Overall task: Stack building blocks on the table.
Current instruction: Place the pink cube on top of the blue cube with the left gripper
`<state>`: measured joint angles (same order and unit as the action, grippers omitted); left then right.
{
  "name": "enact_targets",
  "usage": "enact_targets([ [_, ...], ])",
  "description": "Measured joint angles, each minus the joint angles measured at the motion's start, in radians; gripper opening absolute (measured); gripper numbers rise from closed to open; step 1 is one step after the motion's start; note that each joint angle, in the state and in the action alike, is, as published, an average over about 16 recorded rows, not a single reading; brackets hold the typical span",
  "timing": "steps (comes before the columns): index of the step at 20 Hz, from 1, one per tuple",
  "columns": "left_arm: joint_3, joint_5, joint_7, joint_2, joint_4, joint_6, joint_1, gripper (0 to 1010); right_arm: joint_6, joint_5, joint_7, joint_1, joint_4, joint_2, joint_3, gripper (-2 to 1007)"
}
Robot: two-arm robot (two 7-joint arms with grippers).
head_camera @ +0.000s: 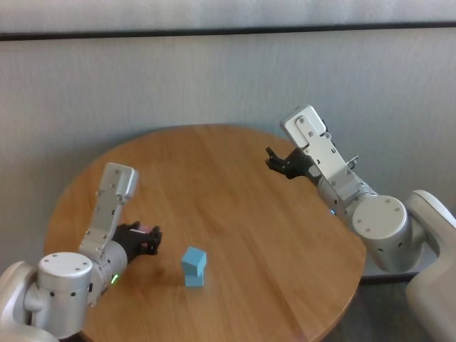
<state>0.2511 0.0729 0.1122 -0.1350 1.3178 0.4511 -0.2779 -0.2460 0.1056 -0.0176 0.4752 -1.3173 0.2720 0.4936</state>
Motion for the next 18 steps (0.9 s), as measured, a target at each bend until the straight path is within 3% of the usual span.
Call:
enact_targets([
  [9, 0.022, -0.03, 0.066, -0.033, 0.034, -0.007, -0.002, 396, 0.0, 0.0, 0.0, 0.0, 0.0, 0.0, 0.0, 1001],
  [18, 0.03, -0.063, 0.143, -0.102, 0.147, -0.017, 0.029, 396, 0.0, 0.0, 0.0, 0.0, 0.0, 0.0, 0.0, 1001],
])
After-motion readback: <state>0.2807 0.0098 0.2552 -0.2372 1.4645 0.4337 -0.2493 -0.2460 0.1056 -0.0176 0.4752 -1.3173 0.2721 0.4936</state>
